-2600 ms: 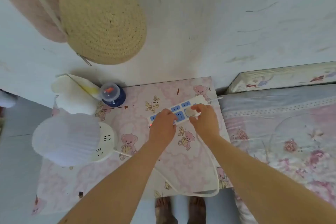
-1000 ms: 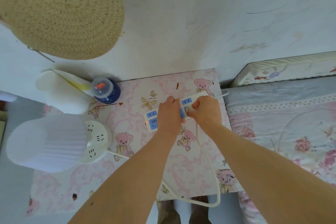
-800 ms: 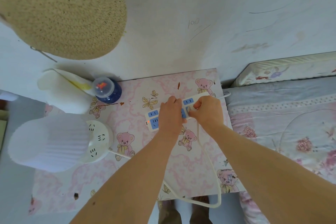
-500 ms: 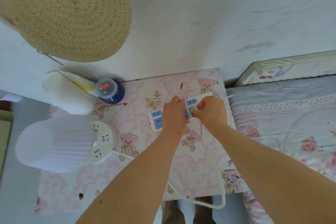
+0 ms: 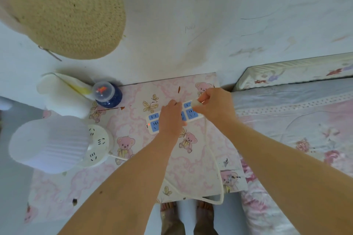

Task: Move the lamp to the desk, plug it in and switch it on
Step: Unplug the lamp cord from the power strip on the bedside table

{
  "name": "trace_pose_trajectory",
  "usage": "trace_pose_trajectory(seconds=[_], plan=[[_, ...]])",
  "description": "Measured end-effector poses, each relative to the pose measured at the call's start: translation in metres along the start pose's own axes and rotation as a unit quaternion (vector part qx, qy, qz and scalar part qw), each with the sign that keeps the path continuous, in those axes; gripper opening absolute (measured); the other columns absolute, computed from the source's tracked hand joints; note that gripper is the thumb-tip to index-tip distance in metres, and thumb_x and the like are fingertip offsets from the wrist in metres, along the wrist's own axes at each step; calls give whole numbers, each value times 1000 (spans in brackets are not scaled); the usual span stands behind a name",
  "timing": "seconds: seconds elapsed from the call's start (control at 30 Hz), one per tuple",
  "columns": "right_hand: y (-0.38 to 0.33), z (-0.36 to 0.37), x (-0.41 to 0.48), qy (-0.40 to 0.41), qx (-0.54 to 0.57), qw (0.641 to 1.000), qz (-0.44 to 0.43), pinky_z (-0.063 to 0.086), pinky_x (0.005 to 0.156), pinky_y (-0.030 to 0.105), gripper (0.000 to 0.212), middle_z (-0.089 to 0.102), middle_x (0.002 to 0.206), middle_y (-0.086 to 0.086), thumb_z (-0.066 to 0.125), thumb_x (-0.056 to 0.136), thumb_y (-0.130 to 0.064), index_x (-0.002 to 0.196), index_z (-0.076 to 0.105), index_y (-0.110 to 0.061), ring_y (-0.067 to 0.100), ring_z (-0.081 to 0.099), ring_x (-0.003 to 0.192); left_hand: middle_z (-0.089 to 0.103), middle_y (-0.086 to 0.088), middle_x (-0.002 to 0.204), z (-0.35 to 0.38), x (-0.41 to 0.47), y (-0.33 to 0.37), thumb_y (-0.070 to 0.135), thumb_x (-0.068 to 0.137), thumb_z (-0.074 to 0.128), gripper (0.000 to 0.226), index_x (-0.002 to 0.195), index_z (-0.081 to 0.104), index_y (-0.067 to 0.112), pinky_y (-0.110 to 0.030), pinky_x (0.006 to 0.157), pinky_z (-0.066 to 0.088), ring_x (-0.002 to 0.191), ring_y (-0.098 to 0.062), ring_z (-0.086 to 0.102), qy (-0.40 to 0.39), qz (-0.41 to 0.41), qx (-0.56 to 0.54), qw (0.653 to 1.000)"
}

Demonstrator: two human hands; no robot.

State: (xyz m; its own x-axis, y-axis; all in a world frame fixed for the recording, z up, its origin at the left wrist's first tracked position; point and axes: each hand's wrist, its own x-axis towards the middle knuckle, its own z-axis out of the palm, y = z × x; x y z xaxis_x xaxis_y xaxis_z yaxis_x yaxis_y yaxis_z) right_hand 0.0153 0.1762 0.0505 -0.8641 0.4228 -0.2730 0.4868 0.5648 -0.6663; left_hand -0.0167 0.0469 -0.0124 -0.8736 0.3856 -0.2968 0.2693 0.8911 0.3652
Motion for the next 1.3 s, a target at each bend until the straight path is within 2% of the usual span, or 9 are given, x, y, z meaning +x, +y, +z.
trace_pose_trajectory(seconds=[0.2, 0.4, 0.5, 0.6, 0.7, 0.8, 1.0, 1.17, 1.3], plan=[[1, 1, -19, -19, 89, 996, -21, 38, 53, 13, 13, 54, 65, -11, 67, 79, -26, 84, 61, -16, 0, 50, 59, 50, -12, 128, -2, -8, -5, 14, 73, 75, 61, 126, 46, 4, -39, 100, 39, 115, -28, 50, -15, 23, -29, 999], [-7, 7, -37, -23, 116, 992, -40, 56, 72, 41, 15, 60, 95, 5, 54, 90, -21, 99, 56, -8, 25, 62, 88, 50, -14, 136, -10, -35, -13, 2, 76, 68, 62, 134, 45, 9, -43, 108, 34, 128, -30, 44, 33, 18, -109, 993], [-12, 13, -48, -37, 169, 985, -11, 49, 57, 25, 12, 63, 92, 0, 50, 91, -28, 98, 50, -17, 15, 67, 71, 38, -8, 149, -15, -50, -20, 7, 82, 65, 60, 137, 42, 13, -35, 113, 23, 140, -24, 30, 30, -4, -90, 996], [-23, 19, -59, -66, 197, 978, -5, 47, 55, 20, 14, 66, 87, -2, 55, 88, -29, 100, 51, -21, 7, 66, 61, 50, -9, 139, -23, -66, -28, 7, 85, 58, 45, 129, 50, 11, -32, 102, 36, 128, -25, 46, 50, -14, -76, 996], [-36, 22, -67, -95, 159, 982, -32, 45, 59, 14, 34, 69, 98, 3, 62, 85, -22, 119, 57, -18, 13, 66, 77, 54, -6, 132, -33, -83, -38, 7, 88, 54, 32, 119, 58, 12, -28, 97, 40, 119, -22, 51, 59, -16, -71, 996], [-51, 25, -75, -117, 125, 982, -78, 41, 59, 6, 38, 71, 106, 7, 60, 83, -5, 120, 64, -13, 12, 58, 81, 57, -6, 126, -46, -99, -50, 7, 87, 56, 26, 112, 62, 12, -30, 94, 45, 114, -21, 55, 83, -28, -77, 993], [-81, 38, -91, -116, 145, 981, -66, 43, 67, 21, 38, 70, 113, 11, 53, 88, -5, 125, 61, -11, 16, 58, 87, 61, -2, 120, -80, -123, -66, 9, 87, 56, 22, 107, 64, 16, -27, 98, 41, 112, -17, 55, 133, -54, -97, 985], [-106, 51, -99, -145, 190, 971, 1, 44, 53, 22, 42, 63, 74, 0, 51, 85, -2, 122, 64, -17, 18, 58, 66, 64, -3, 115, -111, -146, -76, 7, 86, 58, 20, 104, 66, 14, -29, 99, 43, 112, -20, 56, 185, -21, -75, 980], [-134, 62, -109, -155, 215, 964, -17, 49, 68, 34, 32, 63, 72, 3, 56, 84, -1, 113, 68, -10, 16, 52, 63, 67, -5, 110, -137, -162, -85, 3, 85, 57, 21, 101, 69, 12, -30, 91, 47, 102, -23, 60, 238, 10, -44, 970]])
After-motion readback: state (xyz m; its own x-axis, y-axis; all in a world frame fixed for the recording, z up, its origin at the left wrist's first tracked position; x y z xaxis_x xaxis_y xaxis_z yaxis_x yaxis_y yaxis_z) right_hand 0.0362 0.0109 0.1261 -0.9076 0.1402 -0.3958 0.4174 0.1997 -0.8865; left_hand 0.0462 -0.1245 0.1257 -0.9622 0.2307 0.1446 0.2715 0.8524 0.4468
